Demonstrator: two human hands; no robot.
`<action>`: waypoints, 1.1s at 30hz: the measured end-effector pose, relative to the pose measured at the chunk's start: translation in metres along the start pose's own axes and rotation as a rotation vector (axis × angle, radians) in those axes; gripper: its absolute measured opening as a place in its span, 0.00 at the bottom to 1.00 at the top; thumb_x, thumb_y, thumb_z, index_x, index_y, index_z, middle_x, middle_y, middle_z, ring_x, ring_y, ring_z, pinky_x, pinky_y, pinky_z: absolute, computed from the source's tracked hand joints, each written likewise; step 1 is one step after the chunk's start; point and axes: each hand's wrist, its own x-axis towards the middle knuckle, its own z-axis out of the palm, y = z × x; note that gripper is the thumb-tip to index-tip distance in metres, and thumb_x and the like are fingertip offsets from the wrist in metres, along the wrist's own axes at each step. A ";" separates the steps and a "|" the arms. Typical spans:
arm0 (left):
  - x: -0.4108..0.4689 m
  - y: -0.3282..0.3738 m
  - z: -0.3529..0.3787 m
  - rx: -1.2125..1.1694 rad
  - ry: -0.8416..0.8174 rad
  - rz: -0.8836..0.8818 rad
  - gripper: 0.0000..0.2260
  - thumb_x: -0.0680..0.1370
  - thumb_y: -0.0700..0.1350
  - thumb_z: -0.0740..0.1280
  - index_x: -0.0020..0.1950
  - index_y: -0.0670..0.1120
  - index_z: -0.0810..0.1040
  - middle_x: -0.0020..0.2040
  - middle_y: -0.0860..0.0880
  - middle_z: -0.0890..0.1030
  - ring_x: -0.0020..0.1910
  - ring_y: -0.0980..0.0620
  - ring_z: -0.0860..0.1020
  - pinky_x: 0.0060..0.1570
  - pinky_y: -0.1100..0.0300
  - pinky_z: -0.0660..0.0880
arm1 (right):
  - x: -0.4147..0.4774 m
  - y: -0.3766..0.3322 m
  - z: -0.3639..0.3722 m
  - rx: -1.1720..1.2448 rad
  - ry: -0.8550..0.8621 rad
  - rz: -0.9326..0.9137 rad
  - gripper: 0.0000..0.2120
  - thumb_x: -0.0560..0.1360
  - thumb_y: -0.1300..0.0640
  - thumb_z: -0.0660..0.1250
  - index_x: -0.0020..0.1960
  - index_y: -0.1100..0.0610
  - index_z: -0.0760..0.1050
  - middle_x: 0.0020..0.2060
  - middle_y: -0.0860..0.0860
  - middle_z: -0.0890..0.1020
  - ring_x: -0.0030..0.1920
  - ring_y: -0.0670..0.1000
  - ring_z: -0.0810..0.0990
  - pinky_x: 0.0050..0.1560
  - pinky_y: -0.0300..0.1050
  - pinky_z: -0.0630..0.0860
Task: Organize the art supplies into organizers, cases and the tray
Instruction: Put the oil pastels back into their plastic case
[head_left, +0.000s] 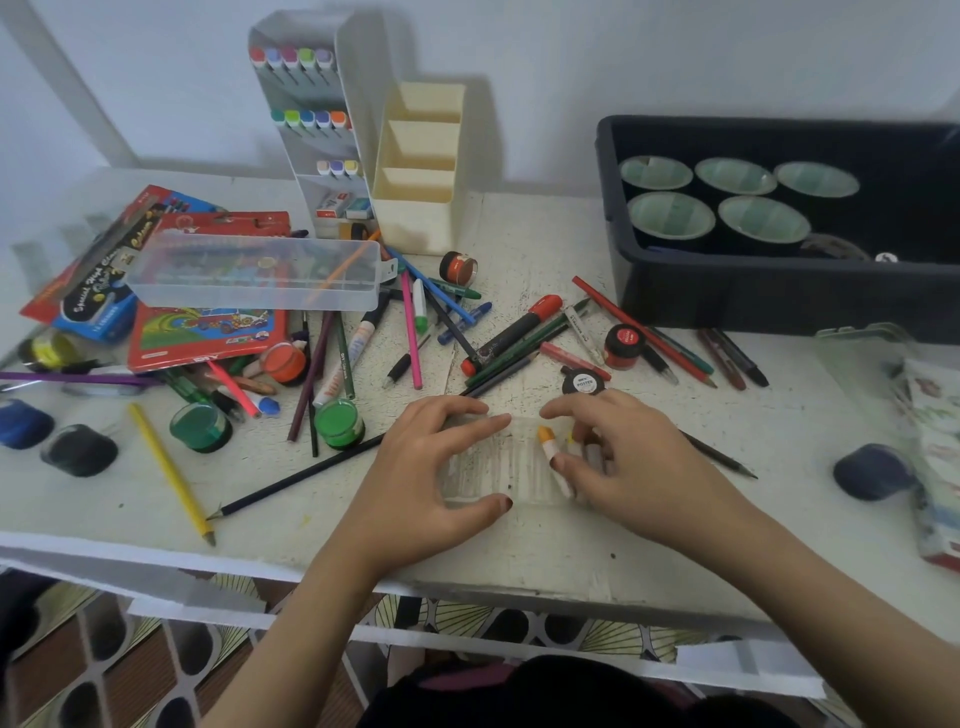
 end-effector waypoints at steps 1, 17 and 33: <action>0.000 0.000 0.000 -0.001 0.001 -0.001 0.28 0.67 0.62 0.66 0.66 0.56 0.75 0.61 0.60 0.71 0.64 0.62 0.65 0.63 0.68 0.58 | 0.000 0.000 -0.001 0.006 -0.016 0.003 0.17 0.75 0.49 0.65 0.63 0.42 0.70 0.46 0.39 0.70 0.44 0.36 0.69 0.41 0.30 0.66; 0.000 0.000 0.000 0.001 0.005 0.009 0.28 0.67 0.61 0.67 0.66 0.55 0.75 0.61 0.59 0.71 0.64 0.61 0.66 0.62 0.67 0.60 | -0.004 0.002 -0.016 -0.036 -0.164 -0.008 0.24 0.72 0.45 0.69 0.67 0.41 0.67 0.53 0.40 0.68 0.52 0.41 0.71 0.53 0.37 0.72; 0.000 -0.001 0.001 0.023 -0.011 0.006 0.29 0.67 0.62 0.65 0.67 0.57 0.73 0.63 0.60 0.70 0.65 0.62 0.64 0.64 0.69 0.56 | -0.007 0.005 -0.005 -0.020 -0.049 0.039 0.19 0.72 0.47 0.69 0.63 0.46 0.75 0.52 0.40 0.69 0.51 0.38 0.70 0.50 0.34 0.70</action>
